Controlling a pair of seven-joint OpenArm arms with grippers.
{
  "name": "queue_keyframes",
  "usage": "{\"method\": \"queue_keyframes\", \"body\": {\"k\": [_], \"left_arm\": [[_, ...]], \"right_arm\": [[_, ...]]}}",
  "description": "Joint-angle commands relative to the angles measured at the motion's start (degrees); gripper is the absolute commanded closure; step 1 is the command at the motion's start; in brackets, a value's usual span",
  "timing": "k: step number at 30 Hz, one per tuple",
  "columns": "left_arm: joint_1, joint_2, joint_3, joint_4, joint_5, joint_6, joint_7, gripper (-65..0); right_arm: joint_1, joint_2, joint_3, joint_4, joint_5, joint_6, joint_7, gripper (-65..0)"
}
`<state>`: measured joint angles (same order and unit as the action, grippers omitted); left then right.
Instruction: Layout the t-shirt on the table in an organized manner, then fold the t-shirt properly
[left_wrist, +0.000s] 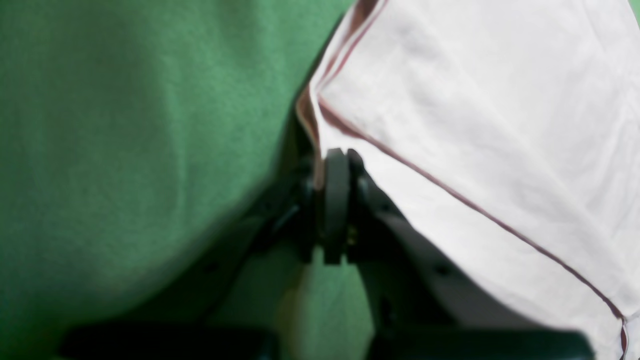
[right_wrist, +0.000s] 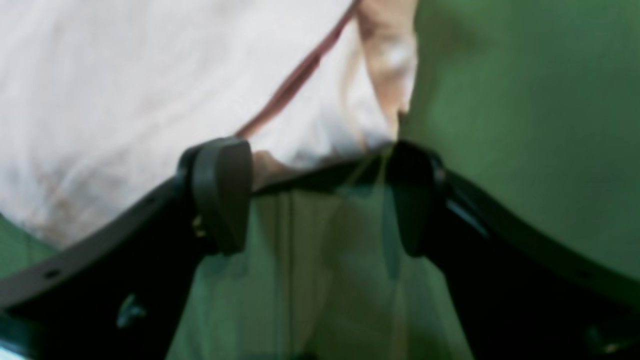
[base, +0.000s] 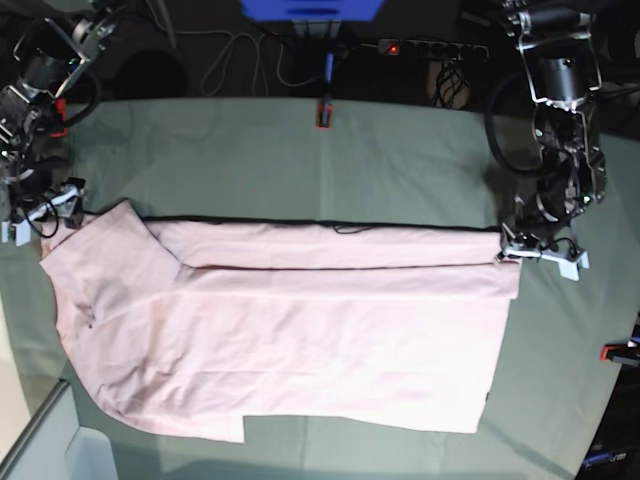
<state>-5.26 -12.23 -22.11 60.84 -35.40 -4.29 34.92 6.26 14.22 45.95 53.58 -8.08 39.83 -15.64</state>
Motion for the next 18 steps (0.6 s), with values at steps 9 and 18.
{"method": "queue_keyframes", "body": {"k": [9,18], "left_arm": [[-0.6,-1.0,-0.5,0.8,-0.3,-0.1,-0.9,-0.2],[-0.6,-1.0,-0.5,1.4,-0.3,-0.1,-0.4,-0.2]], "right_arm": [[2.5,3.3,0.2,-3.7,0.7,0.2,1.9,-23.4],[2.3,3.4,0.2,-2.7,0.7,0.2,1.3,0.0]]}}
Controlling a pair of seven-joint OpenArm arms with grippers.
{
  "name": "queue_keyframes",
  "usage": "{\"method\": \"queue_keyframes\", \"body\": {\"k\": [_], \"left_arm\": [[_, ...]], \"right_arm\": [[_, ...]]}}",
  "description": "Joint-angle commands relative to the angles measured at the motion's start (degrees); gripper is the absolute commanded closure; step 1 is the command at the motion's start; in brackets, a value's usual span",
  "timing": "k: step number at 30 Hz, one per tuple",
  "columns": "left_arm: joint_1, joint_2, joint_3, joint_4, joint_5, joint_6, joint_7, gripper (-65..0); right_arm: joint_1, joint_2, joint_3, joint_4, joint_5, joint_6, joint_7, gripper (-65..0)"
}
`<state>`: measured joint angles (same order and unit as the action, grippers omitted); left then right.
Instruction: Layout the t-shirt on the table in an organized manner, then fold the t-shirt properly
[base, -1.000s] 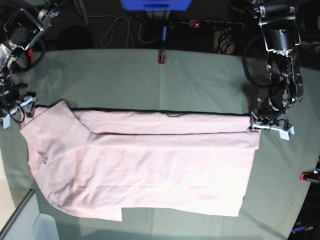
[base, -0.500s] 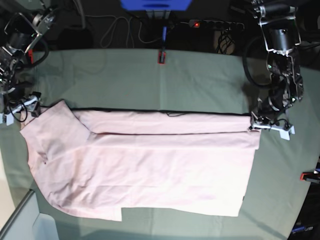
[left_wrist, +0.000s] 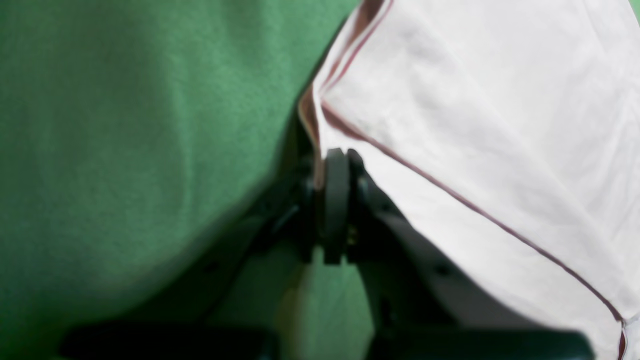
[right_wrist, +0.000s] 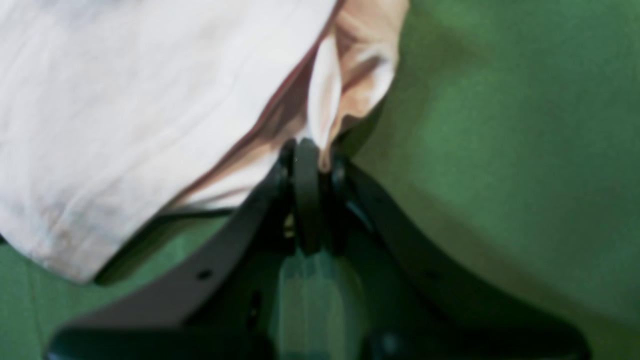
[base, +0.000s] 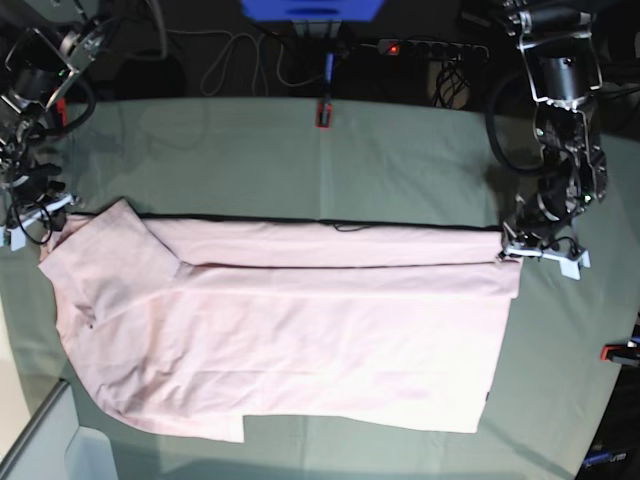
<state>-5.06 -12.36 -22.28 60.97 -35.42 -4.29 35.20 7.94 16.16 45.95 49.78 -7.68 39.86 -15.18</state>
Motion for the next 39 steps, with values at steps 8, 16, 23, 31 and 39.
{"method": "queue_keyframes", "body": {"k": [8,16,23,31,39], "left_arm": [[3.7,-0.8,-5.0,17.7,-0.8,-0.1,5.4,-0.1],[-2.5,-0.9,-11.0,20.4,-0.4,-0.1,14.7,-0.1],[-8.3,-0.9,-10.6,18.5,-0.2,0.4,16.5,-0.1],[-8.2,-1.6,-10.8,11.8,-0.2,0.2,16.4,-0.1],[-8.5,-2.8,-10.8,12.2,-0.5,0.4,16.4,-0.1]], "right_arm": [[-4.6,-0.6,0.2,19.4,0.3,0.1,-3.6,0.0],[0.6,1.7,-2.9,26.3,0.1,0.1,-11.2,0.0],[9.5,6.5,-14.5,26.2,-1.9,0.1,-26.2,0.0],[9.3,6.4,-13.8,26.6,-3.6,0.1,-30.3,0.0],[13.3,5.7,-12.2,26.3,-3.5,0.1,-33.6,0.0]]}}
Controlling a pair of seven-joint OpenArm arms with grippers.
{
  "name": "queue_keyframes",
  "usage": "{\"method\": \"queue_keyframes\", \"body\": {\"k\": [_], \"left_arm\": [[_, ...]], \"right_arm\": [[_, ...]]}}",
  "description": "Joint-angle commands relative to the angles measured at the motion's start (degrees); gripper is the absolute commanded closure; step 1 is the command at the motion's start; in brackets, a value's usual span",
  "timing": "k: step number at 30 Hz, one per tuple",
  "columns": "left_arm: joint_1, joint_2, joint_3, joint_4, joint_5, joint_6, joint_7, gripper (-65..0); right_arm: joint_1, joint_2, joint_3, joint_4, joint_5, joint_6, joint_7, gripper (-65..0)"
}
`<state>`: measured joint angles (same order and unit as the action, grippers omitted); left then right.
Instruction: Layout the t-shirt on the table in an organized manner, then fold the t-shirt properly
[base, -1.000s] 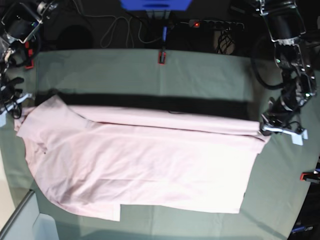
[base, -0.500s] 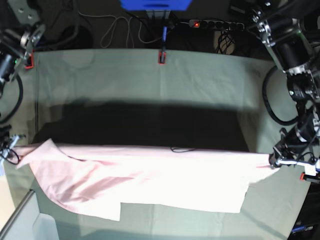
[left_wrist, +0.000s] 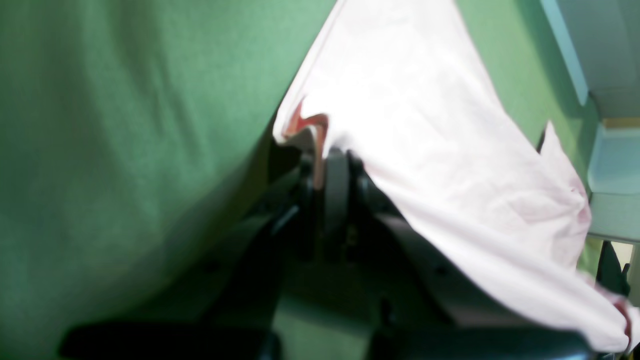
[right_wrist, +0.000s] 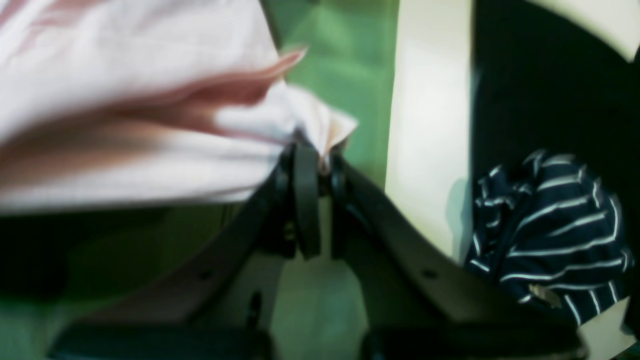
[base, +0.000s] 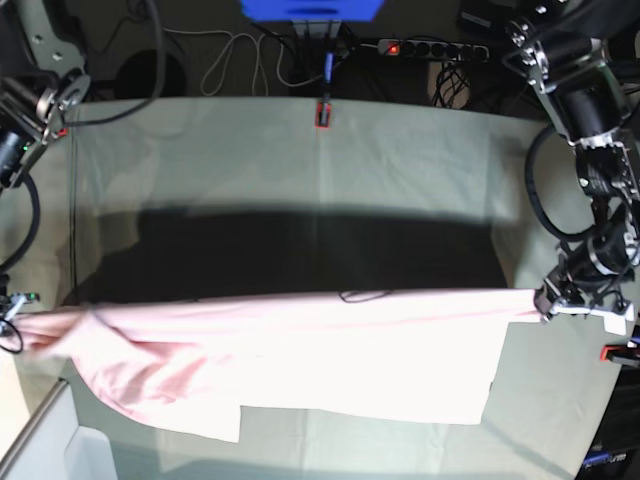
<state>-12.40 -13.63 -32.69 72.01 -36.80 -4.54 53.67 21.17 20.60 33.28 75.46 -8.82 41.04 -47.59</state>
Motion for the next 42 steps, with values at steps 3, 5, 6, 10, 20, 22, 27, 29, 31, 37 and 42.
{"method": "queue_keyframes", "body": {"k": [3,5,6,10,20,22,27,29,31,37,42], "left_arm": [[-0.8,-1.4,-0.2,1.1,1.1,0.4,-2.1,-0.1],[-0.2,-1.4,-0.5,0.2,1.1,0.4,-2.1,-0.1],[0.8,-1.4,-0.5,0.1,1.1,0.4,-2.3,-0.1],[3.2,-1.5,-0.5,0.6,0.7,0.2,-2.5,-0.1],[11.9,-1.4,-0.7,0.7,0.6,0.1,-2.7,-0.1],[13.5,-1.4,-0.9,0.7,0.6,0.1,-2.7,-0.1],[17.3,-1.2,-5.6,2.2,0.5,0.1,-2.7,-0.1],[19.0,-1.1,-6.4,4.0,0.5,0.1,-2.7,-0.1],[21.3,-1.1,-6.4,6.0,0.5,0.1,-2.7,-0.1],[26.0,0.7,-6.4,8.6,0.5,0.1,-2.7,-0.1],[28.2,1.6,-6.4,8.7,0.4,0.0,-2.7,-0.1]], "right_arm": [[-2.8,0.3,0.5,0.7,-3.0,-1.0,-0.5,0.0],[-4.8,0.0,0.5,0.8,-3.2,-1.0,1.6,0.0],[-5.7,0.0,0.5,0.8,-3.1,-1.0,2.5,0.0],[-8.6,0.1,1.0,0.9,-3.0,-1.0,3.5,0.0],[-18.7,-3.3,12.0,1.4,-2.9,-1.0,6.8,0.0],[-21.8,-5.3,14.9,4.1,-2.9,-1.0,8.7,0.0],[-29.7,-12.4,18.5,12.8,-2.9,-1.0,13.3,0.0],[-32.5,-14.3,18.5,14.2,-2.8,-1.0,15.4,0.0],[-34.0,-15.9,18.5,14.3,-2.8,-1.0,18.1,0.0],[-34.6,-17.0,19.2,14.2,-2.8,-1.0,19.9,0.0],[-34.5,-17.0,22.2,13.5,-2.8,-1.0,20.1,0.0]]}}
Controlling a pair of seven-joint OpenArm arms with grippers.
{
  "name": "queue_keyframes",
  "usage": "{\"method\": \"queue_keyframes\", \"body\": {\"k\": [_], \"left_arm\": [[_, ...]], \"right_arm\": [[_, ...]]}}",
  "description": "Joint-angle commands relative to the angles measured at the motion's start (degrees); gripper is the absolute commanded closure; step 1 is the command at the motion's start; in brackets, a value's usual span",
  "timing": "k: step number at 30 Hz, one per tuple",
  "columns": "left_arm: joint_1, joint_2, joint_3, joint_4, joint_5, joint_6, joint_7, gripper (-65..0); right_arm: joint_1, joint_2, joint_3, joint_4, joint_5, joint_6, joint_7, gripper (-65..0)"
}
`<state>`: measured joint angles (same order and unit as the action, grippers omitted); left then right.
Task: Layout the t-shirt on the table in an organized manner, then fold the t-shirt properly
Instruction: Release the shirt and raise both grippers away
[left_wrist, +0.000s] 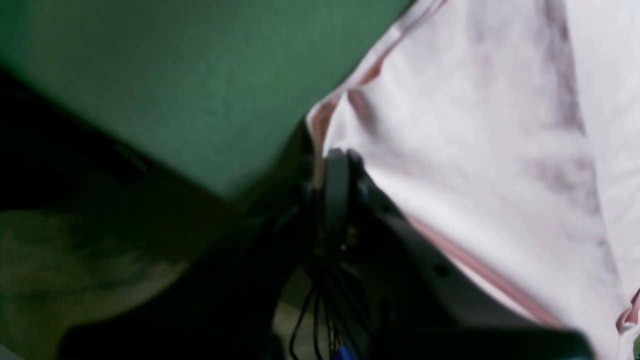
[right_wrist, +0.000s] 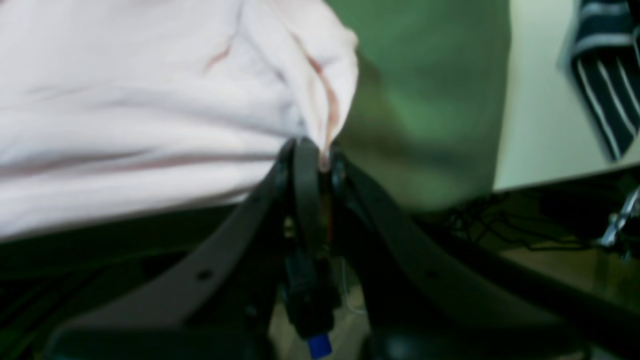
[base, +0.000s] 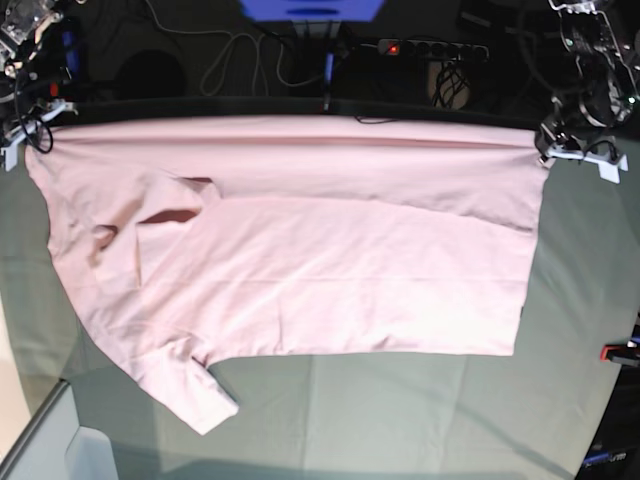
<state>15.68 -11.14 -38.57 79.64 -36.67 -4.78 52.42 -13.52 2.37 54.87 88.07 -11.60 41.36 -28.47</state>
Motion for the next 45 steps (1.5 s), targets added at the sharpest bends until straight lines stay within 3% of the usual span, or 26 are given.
{"method": "queue_keyframes", "body": {"k": [1,9,17,19,24,26,34,39,45], "left_arm": [[0.1,-0.6,-0.6,1.1,0.3,0.2,-1.6,-0.1],[0.2,-0.4,-3.1,1.1,0.3,0.2,-1.3,-0.2],[0.0,-0.5,-3.1,1.1,0.3,0.2,-0.9,-1.5],[-0.2,-0.5,-3.7,1.1,0.3,0.2,-0.9,-5.9],[-0.4,-0.3,-7.2,1.1,0.3,0.3,-0.8,-27.4],[-0.4,-0.5,-7.4,1.1,0.3,0.3,-0.8,-32.8],[-1.6,-0.3,-9.6,6.8,0.3,0.3,-1.0,-33.0],[-5.0,0.5,-12.3,12.6,0.3,0.3,-0.9,-33.2],[-12.7,0.6,-12.1,13.2,0.9,0.5,-1.0,-33.2]], "right_arm": [[0.2,1.2,0.6,0.5,-0.1,-1.4,1.0,0.0],[-1.4,1.0,0.4,-1.9,-0.1,-1.4,1.1,0.0],[-1.7,1.3,0.6,-1.4,-0.1,-1.4,1.1,-21.7],[-1.6,1.3,0.6,-1.4,-0.1,-1.4,1.1,-24.5],[-1.3,0.9,3.3,2.1,1.6,-1.4,0.8,-25.5],[-1.3,0.8,4.6,4.0,2.8,-1.4,0.8,-25.7],[-0.9,0.5,6.1,7.3,3.0,-1.4,0.8,-26.4],[5.6,0.7,6.1,7.7,2.9,-1.4,0.8,-32.7],[19.5,6.6,-4.8,-1.8,0.7,-1.4,0.9,-36.2]]}}
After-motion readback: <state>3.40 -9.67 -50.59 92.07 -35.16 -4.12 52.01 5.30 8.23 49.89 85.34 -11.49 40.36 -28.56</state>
